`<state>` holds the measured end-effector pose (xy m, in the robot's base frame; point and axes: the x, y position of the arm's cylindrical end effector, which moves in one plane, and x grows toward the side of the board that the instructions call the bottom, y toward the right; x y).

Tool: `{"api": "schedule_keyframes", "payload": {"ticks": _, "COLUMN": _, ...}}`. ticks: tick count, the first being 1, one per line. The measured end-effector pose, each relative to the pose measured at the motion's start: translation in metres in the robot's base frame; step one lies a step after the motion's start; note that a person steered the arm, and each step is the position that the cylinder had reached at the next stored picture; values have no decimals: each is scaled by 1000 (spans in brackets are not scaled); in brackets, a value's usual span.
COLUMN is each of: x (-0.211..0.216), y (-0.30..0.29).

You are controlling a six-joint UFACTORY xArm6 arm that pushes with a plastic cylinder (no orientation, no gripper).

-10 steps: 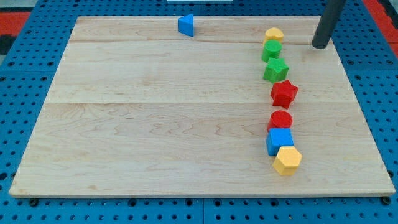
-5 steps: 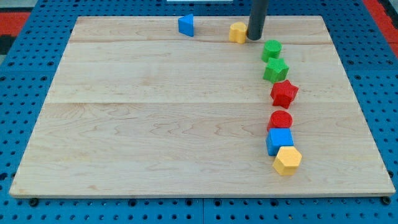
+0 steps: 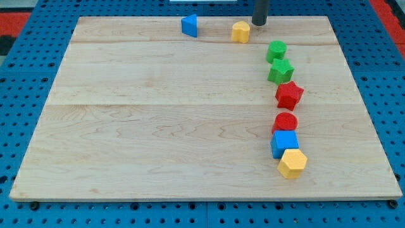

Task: Slide yellow heart to the bottom of blue triangle

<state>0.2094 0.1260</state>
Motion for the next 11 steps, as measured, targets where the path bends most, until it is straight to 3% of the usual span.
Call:
{"api": "schedule_keyframes", "payload": {"ticks": 2, "x": 2, "y": 0}}
{"api": "schedule_keyframes", "payload": {"ticks": 4, "x": 53, "y": -42}}
{"api": "schedule_keyframes", "payload": {"ticks": 7, "x": 35, "y": -86}}
{"api": "schedule_keyframes", "payload": {"ticks": 11, "x": 68, "y": -132}}
